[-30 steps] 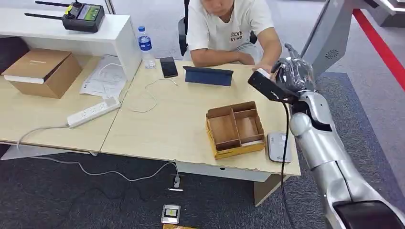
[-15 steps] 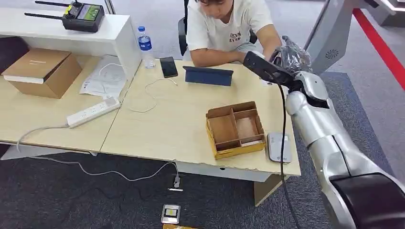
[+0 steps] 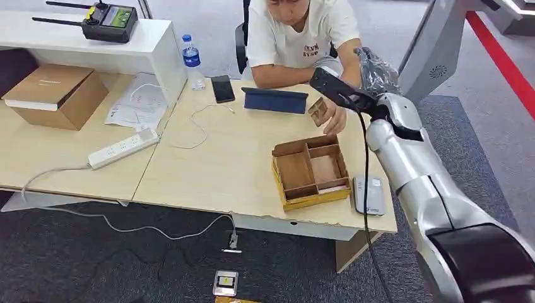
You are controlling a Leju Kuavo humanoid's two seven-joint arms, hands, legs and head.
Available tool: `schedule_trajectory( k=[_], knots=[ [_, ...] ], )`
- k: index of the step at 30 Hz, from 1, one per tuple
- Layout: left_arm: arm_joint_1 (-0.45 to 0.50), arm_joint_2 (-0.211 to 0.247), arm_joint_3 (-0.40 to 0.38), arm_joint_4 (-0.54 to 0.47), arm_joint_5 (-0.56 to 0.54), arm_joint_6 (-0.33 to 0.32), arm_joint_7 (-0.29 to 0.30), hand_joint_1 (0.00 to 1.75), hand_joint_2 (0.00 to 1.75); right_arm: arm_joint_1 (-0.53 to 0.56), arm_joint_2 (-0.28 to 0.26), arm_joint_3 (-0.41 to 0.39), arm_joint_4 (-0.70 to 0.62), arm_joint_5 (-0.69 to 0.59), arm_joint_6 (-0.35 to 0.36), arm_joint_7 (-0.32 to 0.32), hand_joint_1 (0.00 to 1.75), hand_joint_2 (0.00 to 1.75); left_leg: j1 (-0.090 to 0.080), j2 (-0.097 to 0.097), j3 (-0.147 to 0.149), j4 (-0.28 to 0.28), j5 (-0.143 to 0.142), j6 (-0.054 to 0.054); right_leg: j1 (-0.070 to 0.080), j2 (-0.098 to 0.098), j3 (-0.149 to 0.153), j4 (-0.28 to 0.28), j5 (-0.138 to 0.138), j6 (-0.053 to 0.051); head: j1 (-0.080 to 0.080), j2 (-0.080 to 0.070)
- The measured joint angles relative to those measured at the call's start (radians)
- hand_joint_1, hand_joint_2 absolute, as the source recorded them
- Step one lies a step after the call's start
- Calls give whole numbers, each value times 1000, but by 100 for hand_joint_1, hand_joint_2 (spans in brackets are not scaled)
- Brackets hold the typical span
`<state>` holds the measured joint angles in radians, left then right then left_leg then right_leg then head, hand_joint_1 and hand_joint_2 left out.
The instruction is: Pass the card to the sensor for recognition and then transmit it.
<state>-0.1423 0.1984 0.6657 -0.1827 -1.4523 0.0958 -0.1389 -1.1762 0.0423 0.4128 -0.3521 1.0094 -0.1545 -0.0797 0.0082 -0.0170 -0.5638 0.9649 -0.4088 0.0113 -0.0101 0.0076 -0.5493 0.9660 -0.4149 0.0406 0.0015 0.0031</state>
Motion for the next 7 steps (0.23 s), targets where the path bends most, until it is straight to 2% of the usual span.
schedule_trajectory(
  k=[3,7],
  knots=[
    [2,1,0,0,1,2,0,0,0,-5,6,0,9,0,-8,-7,0,0,0,0,0,0,0,0,0,0,0,0,0,0,0,0],
    [7,1,0,0,12,10,1,0,0,-8,14,-8,13,-81,-57,-71,0,0,0,0,0,0,0,0,0,0,0,0,0,0,0,0]
  ],
)
